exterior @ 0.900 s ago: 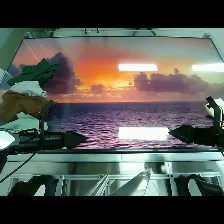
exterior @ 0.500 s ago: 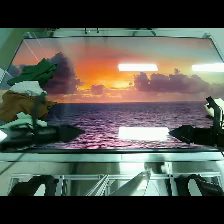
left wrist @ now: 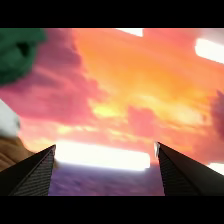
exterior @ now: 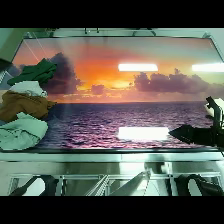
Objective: Fold the shirts.
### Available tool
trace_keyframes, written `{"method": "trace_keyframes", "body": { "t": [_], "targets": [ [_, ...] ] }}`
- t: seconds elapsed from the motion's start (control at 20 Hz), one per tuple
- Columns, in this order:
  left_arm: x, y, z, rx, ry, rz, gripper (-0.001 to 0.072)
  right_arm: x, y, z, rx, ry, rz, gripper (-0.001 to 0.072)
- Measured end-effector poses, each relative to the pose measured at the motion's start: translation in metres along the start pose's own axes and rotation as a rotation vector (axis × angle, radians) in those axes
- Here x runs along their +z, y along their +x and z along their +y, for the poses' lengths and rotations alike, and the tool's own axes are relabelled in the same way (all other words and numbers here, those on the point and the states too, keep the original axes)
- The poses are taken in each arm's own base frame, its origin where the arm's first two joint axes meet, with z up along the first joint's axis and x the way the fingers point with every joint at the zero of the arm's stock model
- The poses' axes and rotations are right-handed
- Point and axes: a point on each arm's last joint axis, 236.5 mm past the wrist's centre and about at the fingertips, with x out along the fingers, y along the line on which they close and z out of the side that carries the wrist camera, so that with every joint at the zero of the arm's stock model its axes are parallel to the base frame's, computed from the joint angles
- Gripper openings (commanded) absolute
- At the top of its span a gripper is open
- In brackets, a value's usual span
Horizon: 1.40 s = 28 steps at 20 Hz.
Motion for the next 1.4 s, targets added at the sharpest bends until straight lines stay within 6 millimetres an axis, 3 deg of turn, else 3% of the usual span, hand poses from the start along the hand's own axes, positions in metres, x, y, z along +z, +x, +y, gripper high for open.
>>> {"method": "trace_keyframes", "body": {
  "t": [0.15,0.25,0.35,0.5,0.65,0.7,0.75,0.8,0.85,0.9,0.95,1.05,1.15,1.25,1.4],
  "targets": [
    [0.034,0.063,0.046,0.001,0.02,0.05,0.0719,0.0,0.0,0.0,0.0,0.0,0.0,0.0018],
    [0.037,0.121,0.07,0.0,0.052,0.108,0.0719,0.0,0.0,0.0,0.0,0.0,0.0,0.0018],
    [0.023,0.179,0.091,0.021,0.101,0.179,0.0719,0.0,0.0,0.0,0.0,0.0,0.0,0.0018],
    [-0.019,0.254,0.114,0.088,0.177,0.266,0.0718,0.003,0.0,-0.001,-0.002,0.0,-0.014,0.0018],
    [-0.055,0.298,0.13,0.163,0.276,0.325,0.0716,0.008,0.0,-0.001,-0.006,0.0,-0.032,0.0018],
    [-0.064,0.307,0.134,0.187,0.315,0.342,0.0679,0.009,0.0,-0.002,-0.007,0.0,-0.036,0.0018],
    [-0.073,0.316,0.138,0.208,0.35,0.359,0.0578,0.009,0.0,-0.002,-0.007,0.0,-0.038,0.0018],
    [-0.08,0.322,0.142,0.226,0.386,0.375,0.0374,0.01,0.0,-0.002,-0.008,0.0,-0.042,0.0018],
    [-0.084,0.328,0.146,0.249,0.424,0.384,0.0101,0.011,0.0,-0.002,-0.009,0.0,-0.046,0.0018],
    [-0.086,0.331,0.147,0.261,0.449,0.392,0.0026,0.011,0.0,-0.002,-0.009,0.0,-0.047,0.0018],
    [-0.089,0.333,0.144,0.266,0.474,0.41,0.0029,0.012,0.0,-0.002,-0.009,0.0,-0.049,0.0018],
    [-0.088,0.333,0.13,0.256,0.505,0.432,0.0031,0.012,0.0,-0.002,-0.01,0.0,-0.053,0.0018],
    [-0.078,0.325,0.088,0.19,0.506,0.434,0.0032,0.012,0.0,-0.002,-0.01,0.0,-0.053,0.0018],
    [-0.038,0.3,0.008,0.053,0.505,0.314,0.0032,0.012,0.0,-0.002,-0.01,0.0,-0.053,0.0018],
    [-0.017,0.231,-0.134,-0.259,0.511,0.201,0.0033,0.013,0.0,-0.003,-0.011,0.0,-0.054,0.0018]
  ]
}}
